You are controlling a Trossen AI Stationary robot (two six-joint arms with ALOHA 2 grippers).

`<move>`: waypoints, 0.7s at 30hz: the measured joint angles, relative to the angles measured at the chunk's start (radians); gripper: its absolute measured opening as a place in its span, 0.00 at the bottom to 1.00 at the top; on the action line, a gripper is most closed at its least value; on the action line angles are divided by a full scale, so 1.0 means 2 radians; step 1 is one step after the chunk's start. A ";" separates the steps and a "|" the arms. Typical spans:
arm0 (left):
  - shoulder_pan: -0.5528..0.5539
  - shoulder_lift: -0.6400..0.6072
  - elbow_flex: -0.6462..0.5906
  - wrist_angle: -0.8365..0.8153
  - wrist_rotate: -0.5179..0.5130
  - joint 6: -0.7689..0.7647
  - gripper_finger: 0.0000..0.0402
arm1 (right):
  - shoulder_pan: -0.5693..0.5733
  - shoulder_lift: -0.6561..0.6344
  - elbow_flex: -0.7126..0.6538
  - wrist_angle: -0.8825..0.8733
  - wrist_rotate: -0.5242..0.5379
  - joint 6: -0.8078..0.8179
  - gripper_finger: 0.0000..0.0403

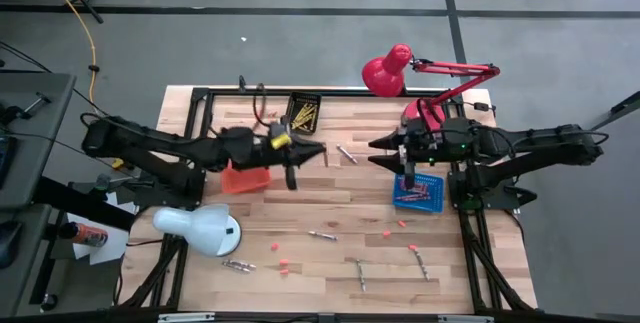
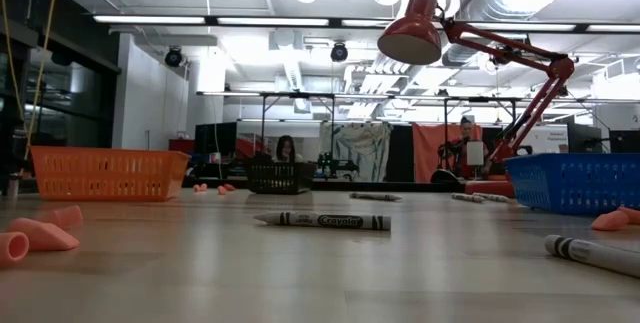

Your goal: Sort crayons

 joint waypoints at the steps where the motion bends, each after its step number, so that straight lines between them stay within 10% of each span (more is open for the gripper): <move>1: 0.010 -0.010 -0.017 0.014 0.019 -0.007 0.00 | 0.000 0.009 0.000 0.026 0.000 -0.006 0.49; 21: 0.075 -0.031 -0.061 0.029 0.131 0.000 0.00 | -0.005 0.103 0.000 0.112 0.093 -0.068 0.49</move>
